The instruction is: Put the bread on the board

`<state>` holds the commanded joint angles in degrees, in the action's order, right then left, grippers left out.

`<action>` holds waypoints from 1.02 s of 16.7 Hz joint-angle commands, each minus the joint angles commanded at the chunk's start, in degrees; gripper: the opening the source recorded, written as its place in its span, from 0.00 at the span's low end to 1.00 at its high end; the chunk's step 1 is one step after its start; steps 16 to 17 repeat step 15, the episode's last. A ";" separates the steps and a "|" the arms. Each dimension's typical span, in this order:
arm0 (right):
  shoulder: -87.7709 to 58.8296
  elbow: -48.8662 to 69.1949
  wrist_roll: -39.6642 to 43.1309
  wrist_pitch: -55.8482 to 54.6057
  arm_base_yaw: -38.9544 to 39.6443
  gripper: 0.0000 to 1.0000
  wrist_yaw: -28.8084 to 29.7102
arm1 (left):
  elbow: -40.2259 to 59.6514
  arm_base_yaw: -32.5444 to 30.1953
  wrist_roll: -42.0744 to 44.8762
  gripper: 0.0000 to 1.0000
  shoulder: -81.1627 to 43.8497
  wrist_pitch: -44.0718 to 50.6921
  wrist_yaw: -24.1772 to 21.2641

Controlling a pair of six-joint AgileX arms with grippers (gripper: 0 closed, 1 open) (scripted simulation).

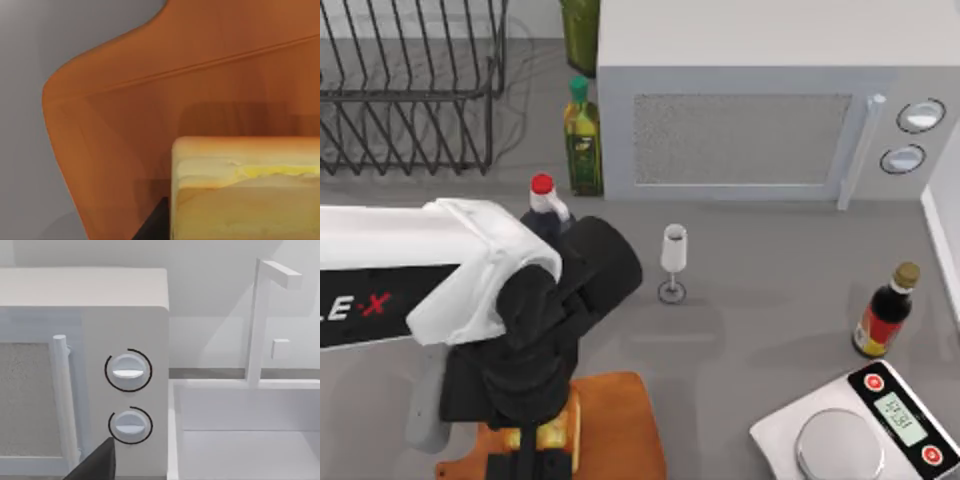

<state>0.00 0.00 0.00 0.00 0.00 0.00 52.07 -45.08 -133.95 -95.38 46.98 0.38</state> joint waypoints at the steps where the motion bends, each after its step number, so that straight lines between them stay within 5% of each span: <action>1: 0.00 0.00 0.00 0.00 0.00 1.00 0.00 | 0.00 0.00 0.00 0.38 0.00 0.00 0.00; 9: 0.00 0.00 0.00 0.00 0.00 1.00 0.00 | 0.00 0.00 0.00 0.98 0.00 0.00 0.00; 17: 0.00 0.00 0.00 0.00 0.00 1.00 0.00 | 0.00 0.00 0.00 1.00 0.00 0.00 0.00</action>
